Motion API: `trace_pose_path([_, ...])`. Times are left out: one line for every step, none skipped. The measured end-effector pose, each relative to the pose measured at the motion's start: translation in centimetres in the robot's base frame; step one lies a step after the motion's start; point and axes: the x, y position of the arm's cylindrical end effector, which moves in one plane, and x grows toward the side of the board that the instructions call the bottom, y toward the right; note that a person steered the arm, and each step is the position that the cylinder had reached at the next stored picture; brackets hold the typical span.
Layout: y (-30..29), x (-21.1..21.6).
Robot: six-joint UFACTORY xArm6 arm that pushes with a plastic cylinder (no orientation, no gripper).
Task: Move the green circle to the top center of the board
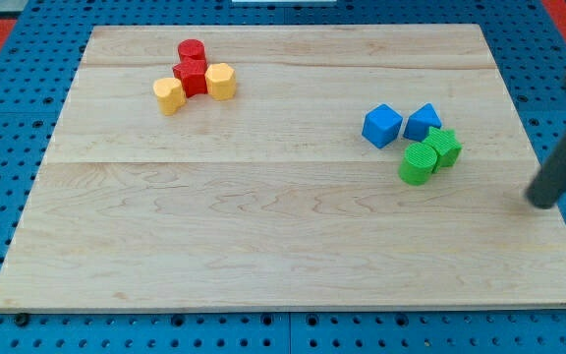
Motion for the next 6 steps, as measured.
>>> trace_pose_path([3.7, -5.7])
trace_pose_path([0.2, -7.8])
trace_pose_path([-8.6, -5.1])
trace_pose_path([-21.0, -1.1])
trace_pose_path([-21.3, -1.4])
trace_pose_path([-26.3, -7.1])
